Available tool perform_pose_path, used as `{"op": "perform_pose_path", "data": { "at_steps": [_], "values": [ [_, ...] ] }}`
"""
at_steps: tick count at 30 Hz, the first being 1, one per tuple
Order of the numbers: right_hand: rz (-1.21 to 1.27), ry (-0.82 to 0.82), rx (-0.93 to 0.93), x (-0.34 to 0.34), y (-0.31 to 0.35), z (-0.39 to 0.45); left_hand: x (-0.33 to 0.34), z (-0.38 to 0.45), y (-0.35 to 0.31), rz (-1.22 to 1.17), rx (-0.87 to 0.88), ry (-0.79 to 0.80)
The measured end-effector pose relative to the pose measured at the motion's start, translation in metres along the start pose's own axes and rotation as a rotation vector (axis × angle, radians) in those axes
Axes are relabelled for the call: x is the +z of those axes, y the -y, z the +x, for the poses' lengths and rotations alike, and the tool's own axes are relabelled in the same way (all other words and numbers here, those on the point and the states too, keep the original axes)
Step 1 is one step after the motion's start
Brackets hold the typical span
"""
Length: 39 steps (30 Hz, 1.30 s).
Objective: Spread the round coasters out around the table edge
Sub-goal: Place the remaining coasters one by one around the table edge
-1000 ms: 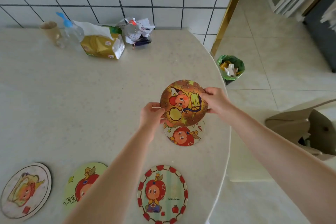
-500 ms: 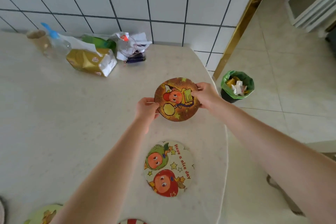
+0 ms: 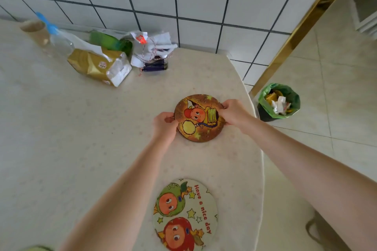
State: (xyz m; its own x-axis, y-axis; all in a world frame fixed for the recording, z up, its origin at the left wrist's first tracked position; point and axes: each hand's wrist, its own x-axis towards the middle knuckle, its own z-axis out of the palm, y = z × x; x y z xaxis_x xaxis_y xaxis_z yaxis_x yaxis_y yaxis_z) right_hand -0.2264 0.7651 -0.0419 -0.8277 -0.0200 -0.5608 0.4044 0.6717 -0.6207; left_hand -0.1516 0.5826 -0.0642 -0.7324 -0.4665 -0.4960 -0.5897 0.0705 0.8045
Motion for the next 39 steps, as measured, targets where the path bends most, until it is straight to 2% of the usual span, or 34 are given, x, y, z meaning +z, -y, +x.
{"op": "perform_pose_path", "data": {
  "at_steps": [4,10,13,17,20,22,26,28,32,39],
  "values": [
    [-0.179,-0.066,-0.071,0.001,0.007,0.005,-0.002,-0.003,-0.003,0.066,0.011,0.001],
    [-0.269,-0.063,-0.154,0.005,0.017,0.018,-0.003,-0.022,-0.002,0.066,-0.105,-0.073],
    [-0.307,-0.028,-0.195,0.009,0.020,0.025,0.003,-0.040,0.008,-0.054,-0.249,-0.109],
    [-0.306,-0.049,-0.202,0.010,0.019,0.031,0.017,-0.059,0.014,-0.245,-0.394,-0.042],
    [-0.242,-0.063,-0.172,0.004,0.017,0.029,0.019,-0.065,0.013,-0.262,-0.399,-0.058],
    [-0.149,-0.024,-0.085,-0.002,0.012,0.025,0.019,-0.067,0.011,-0.279,-0.395,-0.055],
    [0.428,0.098,0.215,-0.012,-0.004,0.003,0.017,-0.061,0.002,-0.354,-0.438,-0.039],
    [0.598,0.099,0.271,-0.009,-0.015,-0.012,0.013,-0.055,-0.004,-0.388,-0.454,-0.039],
    [0.625,0.054,0.285,0.010,-0.033,-0.043,0.007,-0.036,-0.012,-0.422,-0.396,-0.092],
    [0.660,0.021,0.377,0.045,-0.055,-0.065,-0.001,-0.012,-0.020,-0.301,-0.104,-0.059]
  ]
}}
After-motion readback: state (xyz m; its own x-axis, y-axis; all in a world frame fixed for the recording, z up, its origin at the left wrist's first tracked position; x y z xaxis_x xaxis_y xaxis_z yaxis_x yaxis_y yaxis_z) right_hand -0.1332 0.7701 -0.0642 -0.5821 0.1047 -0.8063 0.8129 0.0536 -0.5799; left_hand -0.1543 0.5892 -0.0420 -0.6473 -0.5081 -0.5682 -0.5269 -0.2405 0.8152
